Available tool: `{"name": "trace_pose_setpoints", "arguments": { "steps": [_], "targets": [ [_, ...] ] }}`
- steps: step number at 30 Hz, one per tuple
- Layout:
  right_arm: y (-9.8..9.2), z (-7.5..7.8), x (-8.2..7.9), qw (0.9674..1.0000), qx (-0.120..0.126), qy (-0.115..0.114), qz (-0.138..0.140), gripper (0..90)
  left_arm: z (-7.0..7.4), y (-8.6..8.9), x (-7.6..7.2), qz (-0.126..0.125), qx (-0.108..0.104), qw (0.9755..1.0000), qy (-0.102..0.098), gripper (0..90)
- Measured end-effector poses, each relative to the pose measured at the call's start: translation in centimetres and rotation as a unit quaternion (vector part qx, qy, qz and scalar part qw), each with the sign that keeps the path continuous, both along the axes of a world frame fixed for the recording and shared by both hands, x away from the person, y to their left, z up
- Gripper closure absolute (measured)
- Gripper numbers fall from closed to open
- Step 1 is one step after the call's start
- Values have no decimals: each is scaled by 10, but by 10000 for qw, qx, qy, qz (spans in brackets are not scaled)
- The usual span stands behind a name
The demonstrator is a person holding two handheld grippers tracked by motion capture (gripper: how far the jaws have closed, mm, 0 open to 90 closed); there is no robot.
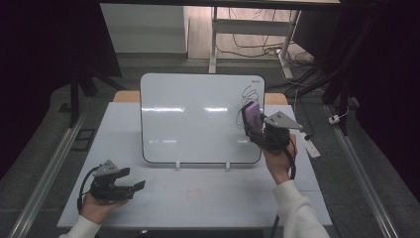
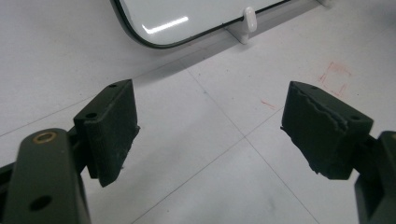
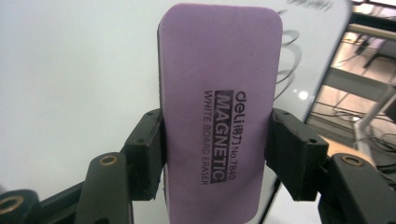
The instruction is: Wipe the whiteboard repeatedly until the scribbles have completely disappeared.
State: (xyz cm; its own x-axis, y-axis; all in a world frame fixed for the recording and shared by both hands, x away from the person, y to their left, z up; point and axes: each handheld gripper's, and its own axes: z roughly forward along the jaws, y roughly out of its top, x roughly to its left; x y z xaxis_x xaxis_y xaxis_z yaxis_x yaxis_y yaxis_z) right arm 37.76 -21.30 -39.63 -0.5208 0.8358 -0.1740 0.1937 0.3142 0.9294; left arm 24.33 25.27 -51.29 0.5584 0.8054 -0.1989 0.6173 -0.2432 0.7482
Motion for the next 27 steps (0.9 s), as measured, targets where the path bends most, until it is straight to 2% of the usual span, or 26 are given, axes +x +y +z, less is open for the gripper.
{"name": "trace_pose_setpoints", "arguments": {
  "steps": [8, 14, 18, 21, 27],
  "targets": [
    [0, 31, 21, 9994, 81, -192, -287, 406, 1, 1, -1, 7, -48, 10000, -4, 193],
    [7, 47, 42, 9990, 43, -196, -406, 406, 1, 2, 0, -5, -59, 10000, 14, 192],
    [11, 48, 54, 9988, -51, -110, -476, 406, 1, 3, 0, 3, -71, 10000, 16, 192],
    [15, 44, 57, 9989, -129, -47, -452, 406, 0, 4, 0, 3, -117, 9999, 68, 187],
    [32, 30, 49, 9980, -590, 147, -163, 407, -1, 5, 1, 4, -108, 9999, 110, 184]
  ]
}}
